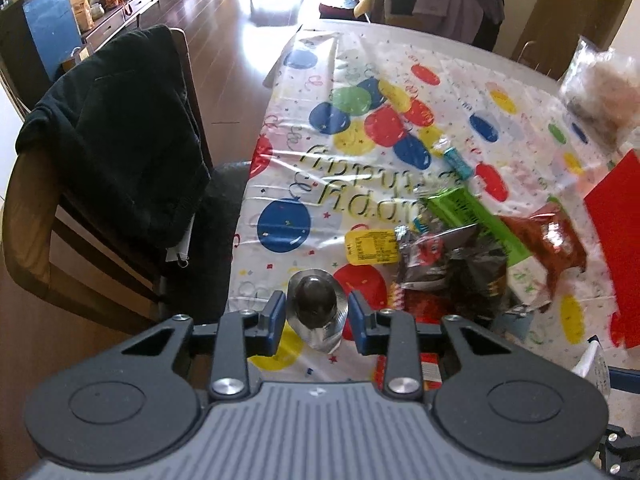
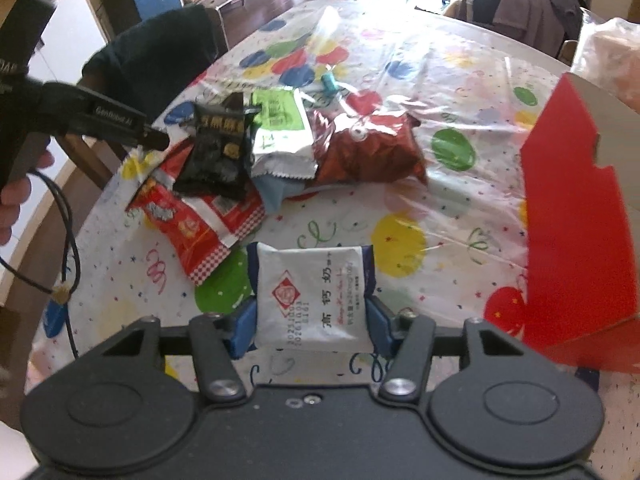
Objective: Organize snacks
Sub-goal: 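Carry the silver ball and white packet over the box with both grippers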
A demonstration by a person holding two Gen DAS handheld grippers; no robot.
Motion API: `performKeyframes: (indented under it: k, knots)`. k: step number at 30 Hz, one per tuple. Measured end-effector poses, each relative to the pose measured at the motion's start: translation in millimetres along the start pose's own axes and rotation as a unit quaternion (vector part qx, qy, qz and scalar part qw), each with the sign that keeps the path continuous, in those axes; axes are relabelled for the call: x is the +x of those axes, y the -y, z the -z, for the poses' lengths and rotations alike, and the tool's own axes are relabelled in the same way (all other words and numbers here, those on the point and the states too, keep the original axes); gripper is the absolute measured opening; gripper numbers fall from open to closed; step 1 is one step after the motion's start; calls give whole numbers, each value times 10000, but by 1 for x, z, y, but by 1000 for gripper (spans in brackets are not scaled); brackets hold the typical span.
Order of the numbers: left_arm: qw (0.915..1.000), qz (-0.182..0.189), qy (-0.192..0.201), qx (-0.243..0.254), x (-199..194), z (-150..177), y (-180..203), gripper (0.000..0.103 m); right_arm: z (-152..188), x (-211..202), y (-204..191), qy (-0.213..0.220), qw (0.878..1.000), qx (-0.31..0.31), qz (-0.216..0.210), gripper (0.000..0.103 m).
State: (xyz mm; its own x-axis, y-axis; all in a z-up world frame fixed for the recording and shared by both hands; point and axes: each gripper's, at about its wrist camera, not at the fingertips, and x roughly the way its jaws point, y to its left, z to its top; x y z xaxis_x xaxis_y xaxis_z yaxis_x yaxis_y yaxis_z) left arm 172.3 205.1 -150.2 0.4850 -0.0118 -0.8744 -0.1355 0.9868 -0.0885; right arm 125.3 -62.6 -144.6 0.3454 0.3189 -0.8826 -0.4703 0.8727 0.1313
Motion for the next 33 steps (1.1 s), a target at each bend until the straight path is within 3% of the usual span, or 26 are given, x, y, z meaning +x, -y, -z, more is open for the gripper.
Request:
performKeyframes:
  k: [16,24,33]
  knots:
    - [9981,319,464,254,-79,-10,44,33,-13,-83,41,721,9966,382,-95,56]
    - [9959,581,586,366,-108,-20,94,33,-20,-113,85,1000,9943,358,-32,56]
    - [9939,785,552,545,-116,-22,171,33,-18,-131,147,1081,9938,276,22,56]
